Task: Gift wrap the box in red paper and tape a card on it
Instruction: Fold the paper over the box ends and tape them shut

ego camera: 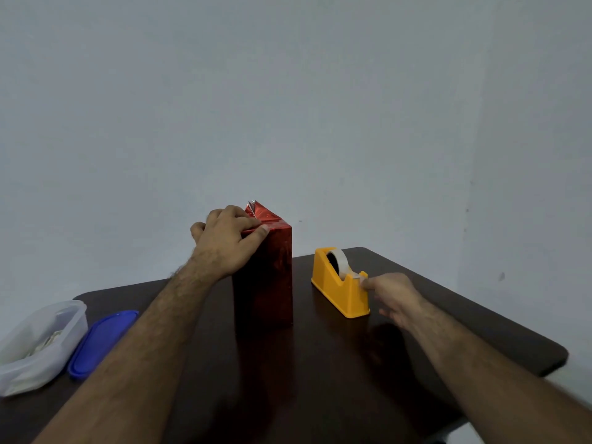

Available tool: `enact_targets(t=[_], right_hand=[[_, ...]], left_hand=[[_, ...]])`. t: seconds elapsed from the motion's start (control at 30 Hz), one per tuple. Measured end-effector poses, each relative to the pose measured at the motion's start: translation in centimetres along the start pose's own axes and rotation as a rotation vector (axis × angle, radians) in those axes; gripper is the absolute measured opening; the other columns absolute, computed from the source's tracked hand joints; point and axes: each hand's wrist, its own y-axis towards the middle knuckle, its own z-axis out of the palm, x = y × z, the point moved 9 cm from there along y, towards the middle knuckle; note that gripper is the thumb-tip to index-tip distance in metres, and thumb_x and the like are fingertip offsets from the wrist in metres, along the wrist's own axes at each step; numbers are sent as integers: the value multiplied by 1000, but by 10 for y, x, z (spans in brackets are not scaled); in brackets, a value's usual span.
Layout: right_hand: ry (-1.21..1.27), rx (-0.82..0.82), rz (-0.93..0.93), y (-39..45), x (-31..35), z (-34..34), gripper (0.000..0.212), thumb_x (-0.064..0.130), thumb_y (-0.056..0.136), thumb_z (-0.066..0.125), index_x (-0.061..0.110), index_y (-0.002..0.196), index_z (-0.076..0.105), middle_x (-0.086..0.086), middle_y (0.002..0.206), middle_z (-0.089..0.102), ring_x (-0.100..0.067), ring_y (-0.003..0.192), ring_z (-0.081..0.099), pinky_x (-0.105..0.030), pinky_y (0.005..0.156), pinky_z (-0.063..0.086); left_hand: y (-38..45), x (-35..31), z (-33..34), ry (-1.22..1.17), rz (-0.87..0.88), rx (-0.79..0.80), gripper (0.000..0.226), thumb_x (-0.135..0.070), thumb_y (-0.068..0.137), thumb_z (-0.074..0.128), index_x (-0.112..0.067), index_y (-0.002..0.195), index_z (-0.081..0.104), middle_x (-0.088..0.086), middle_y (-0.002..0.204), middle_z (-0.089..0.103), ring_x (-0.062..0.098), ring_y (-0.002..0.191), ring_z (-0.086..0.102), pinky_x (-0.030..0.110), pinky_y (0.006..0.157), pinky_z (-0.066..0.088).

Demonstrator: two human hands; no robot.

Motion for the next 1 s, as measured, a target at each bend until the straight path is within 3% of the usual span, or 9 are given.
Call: enact_targets(t=[0.13, 0.27, 0.37, 0.47, 0.57, 0.7, 0.8, 1.0], right_hand=[[110, 44, -56, -1, -18, 5, 23, 23, 95, 79, 9, 113, 74, -7, 116, 71, -19, 100, 64, -34, 70, 50], [54, 62, -117, -6, -33, 6, 13, 18, 93, 81, 8, 99, 76, -16, 106, 76, -23, 91, 69, -38, 78, 58], [184, 101, -160, -19, -22, 1, 14, 20, 99, 74, 7, 102, 77, -9, 100, 79, -12, 83, 68, -25, 67, 53], [247, 111, -246, -36, 0, -2, 14, 19, 100, 72, 8, 105, 78, 1, 102, 77, -5, 92, 66, -22, 69, 44], [248, 183, -330, -48, 35, 6, 13, 21, 99, 72, 9, 99, 80, -1, 95, 80, -8, 85, 68, -21, 67, 47], [195, 290, -468, -61, 111, 27, 8, 22, 96, 76, 14, 96, 80, 12, 81, 75, -12, 84, 64, -35, 76, 48], [115, 356, -596, -75, 174, 49, 5, 20, 97, 75, 16, 99, 78, 8, 98, 78, -10, 93, 66, -31, 76, 49], [-186, 435, -648, -75, 233, 110, 5, 13, 96, 76, 15, 99, 79, 1, 90, 79, -8, 79, 63, -21, 65, 46]], left_hand=[[2, 3, 2, 6, 5, 9, 50, -67, 101, 44, -40, 132, 73, -13, 140, 55, 19, 143, 35, 53, 112, 22], [3, 3, 3, -2, 7, 2, 50, -66, 100, 43, -41, 130, 73, -11, 140, 57, 21, 142, 35, 55, 112, 23], [2, 2, 5, -16, 6, 1, 52, -67, 98, 43, -40, 130, 73, -11, 140, 57, 21, 142, 36, 54, 113, 23], [1, 1, 6, -25, 0, 9, 54, -68, 97, 42, -40, 131, 73, -12, 140, 56, 21, 143, 35, 54, 113, 22], [0, 0, 6, -21, 1, 15, 47, -64, 100, 48, -40, 132, 72, -12, 141, 55, 20, 143, 35, 52, 113, 21], [0, 0, 6, -40, 4, 50, 53, -65, 95, 46, -39, 134, 71, -16, 141, 53, 15, 142, 33, 47, 110, 19], [0, -1, 5, -41, 4, 60, 60, -65, 89, 42, -39, 135, 71, -19, 140, 53, 11, 140, 33, 41, 106, 17], [-1, -2, 4, -35, 6, 60, 59, -58, 88, 41, -40, 136, 70, -19, 138, 53, 10, 138, 33, 38, 102, 16]])
